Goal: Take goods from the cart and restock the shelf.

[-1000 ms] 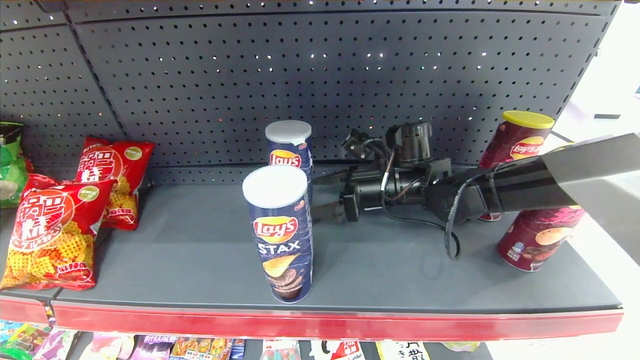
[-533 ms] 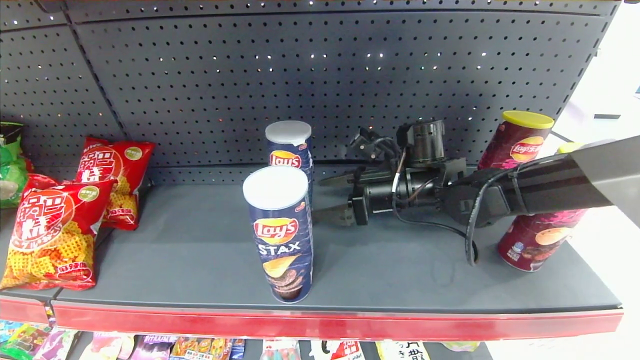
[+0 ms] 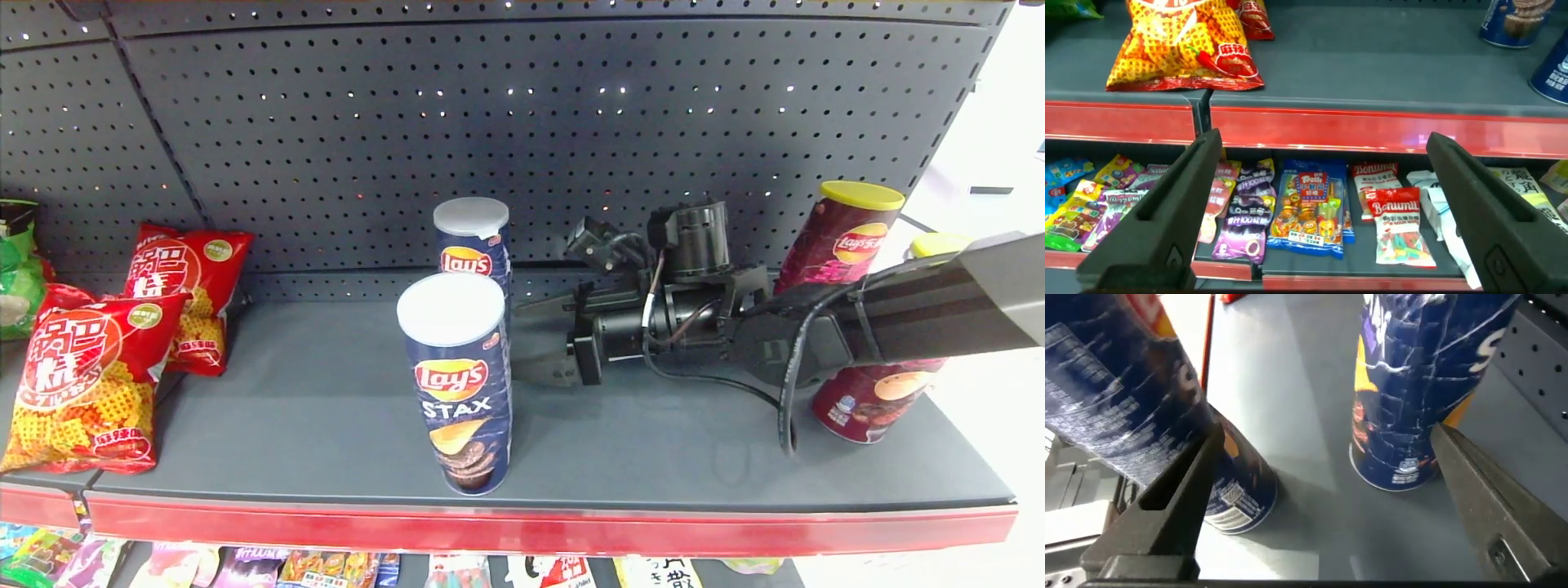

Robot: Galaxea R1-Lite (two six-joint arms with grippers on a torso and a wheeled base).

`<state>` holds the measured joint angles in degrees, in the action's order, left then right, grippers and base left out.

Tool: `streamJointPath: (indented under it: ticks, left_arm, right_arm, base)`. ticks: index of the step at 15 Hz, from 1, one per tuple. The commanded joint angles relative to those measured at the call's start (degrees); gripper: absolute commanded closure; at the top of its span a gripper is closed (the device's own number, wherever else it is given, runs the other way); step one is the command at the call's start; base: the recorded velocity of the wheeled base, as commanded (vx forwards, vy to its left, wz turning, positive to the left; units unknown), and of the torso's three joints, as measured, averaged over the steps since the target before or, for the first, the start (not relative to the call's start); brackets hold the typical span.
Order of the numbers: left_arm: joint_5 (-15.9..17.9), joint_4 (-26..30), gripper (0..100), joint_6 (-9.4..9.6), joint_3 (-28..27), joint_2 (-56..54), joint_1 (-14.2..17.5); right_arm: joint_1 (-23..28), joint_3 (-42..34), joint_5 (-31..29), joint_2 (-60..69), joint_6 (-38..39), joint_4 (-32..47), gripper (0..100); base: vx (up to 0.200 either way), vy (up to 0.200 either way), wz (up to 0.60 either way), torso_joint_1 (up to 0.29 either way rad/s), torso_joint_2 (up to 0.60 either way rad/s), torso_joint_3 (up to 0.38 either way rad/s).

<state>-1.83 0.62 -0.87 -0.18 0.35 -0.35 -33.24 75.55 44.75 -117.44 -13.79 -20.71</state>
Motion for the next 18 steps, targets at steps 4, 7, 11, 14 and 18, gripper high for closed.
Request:
streamJointPath:
  ticks: [4, 7, 11, 14, 18]
  left_arm:
    - [-0.02, -0.01, 0, -0.01, 0.01, 0.09, 0.0]
    - [-0.02, -0.01, 0, -0.01, 0.01, 0.09, 0.0]
    - [-0.02, -0.01, 0, -0.01, 0.01, 0.09, 0.0]
    - [-0.02, -0.01, 0, -0.01, 0.01, 0.09, 0.0]
    - [-0.02, -0.01, 0, -0.01, 0.01, 0.0, 0.0]
  right_arm:
    - [-0.77, -0.93, -0.02, 0.73, -0.01, -0.56, 0]
    - [-1.21, -1.63, -0.1, 0.81, -0.01, -0.65, 0]
    - [-1.56, -1.54, -0.37, 0.64, -0.01, -0.65, 0]
    - [-1.21, -1.37, -0.45, 0.46, -0.01, -0.73, 0]
    - [-1.21, -1.28, -0.45, 0.29, -0.01, -0.82, 0]
  base:
    - [0.0, 0.0, 0.0, 0.0, 0.0, 0.0]
    - [0.0, 0.0, 0.0, 0.0, 0.0, 0.0]
    - [0.0, 0.0, 0.0, 0.0, 0.0, 0.0]
    - [0.0, 0.0, 0.0, 0.0, 0.0, 0.0]
    - [0.0, 0.0, 0.0, 0.0, 0.0, 0.0]
